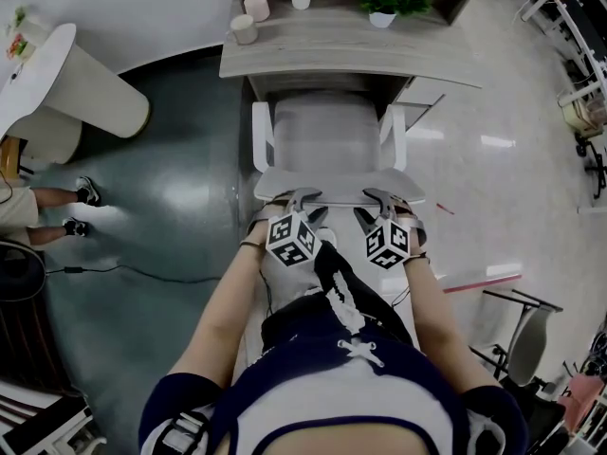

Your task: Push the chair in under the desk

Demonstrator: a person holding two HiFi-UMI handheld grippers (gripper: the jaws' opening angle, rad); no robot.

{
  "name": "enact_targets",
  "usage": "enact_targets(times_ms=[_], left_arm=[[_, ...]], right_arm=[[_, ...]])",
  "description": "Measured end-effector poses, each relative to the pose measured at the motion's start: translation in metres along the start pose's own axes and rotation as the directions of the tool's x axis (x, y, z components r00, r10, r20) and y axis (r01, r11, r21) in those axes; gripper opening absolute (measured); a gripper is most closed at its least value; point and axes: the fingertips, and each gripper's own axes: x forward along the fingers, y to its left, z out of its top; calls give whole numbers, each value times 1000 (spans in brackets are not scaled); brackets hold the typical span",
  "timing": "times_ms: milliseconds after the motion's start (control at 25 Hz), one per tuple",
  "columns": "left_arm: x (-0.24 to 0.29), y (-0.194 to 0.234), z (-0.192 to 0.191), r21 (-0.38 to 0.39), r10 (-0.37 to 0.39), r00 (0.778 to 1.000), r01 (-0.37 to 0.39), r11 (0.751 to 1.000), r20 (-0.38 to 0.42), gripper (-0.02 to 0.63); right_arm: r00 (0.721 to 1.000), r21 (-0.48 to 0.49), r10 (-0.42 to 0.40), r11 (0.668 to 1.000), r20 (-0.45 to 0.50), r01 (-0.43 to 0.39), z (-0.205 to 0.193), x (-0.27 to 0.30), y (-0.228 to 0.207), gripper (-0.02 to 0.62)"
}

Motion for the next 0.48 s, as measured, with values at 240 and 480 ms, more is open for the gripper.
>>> enact_targets(times_ms=[240,480], left_arm=[[3,10,0,12,-21,1000,21,1000,-2,147],[6,21,-2,15,-21,1000,21,1000,-4,147]], right_arm=[[1000,10,-2,1000,-4,2,3,6,-7,156],[1000,9,-8,1000,-1,8,6,13,-14,156]])
